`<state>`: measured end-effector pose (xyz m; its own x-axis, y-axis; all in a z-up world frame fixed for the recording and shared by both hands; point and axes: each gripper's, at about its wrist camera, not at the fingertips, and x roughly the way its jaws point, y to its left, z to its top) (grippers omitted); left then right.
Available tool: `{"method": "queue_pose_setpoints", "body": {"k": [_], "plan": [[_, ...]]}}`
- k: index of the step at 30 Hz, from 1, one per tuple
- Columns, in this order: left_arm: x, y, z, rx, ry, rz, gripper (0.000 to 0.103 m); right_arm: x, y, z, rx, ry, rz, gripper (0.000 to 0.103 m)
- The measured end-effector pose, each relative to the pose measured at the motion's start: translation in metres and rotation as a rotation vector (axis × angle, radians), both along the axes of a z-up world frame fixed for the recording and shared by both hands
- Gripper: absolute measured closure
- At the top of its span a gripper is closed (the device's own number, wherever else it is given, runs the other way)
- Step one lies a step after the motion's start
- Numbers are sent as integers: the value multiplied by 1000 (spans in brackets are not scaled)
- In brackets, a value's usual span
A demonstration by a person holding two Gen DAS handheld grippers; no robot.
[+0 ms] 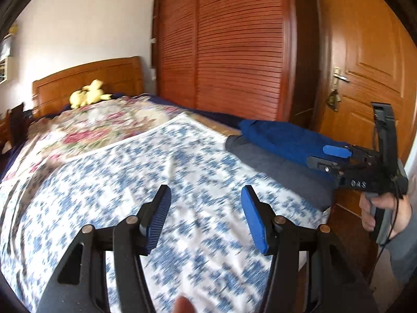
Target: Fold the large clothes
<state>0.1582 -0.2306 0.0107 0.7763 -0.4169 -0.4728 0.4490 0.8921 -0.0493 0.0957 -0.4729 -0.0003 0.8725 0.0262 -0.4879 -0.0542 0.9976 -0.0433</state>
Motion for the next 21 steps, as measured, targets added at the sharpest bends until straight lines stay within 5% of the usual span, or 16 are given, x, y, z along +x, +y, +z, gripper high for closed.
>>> {"method": "queue_pose_setpoints", "body": {"k": [12,21], "plan": [[-30,117,-43,5,107,229,48,-19,127,-35,84,22,160,22],[-79,191,-42,-6,72,394,48,-50,212,-41,111,7,248,22]]}}
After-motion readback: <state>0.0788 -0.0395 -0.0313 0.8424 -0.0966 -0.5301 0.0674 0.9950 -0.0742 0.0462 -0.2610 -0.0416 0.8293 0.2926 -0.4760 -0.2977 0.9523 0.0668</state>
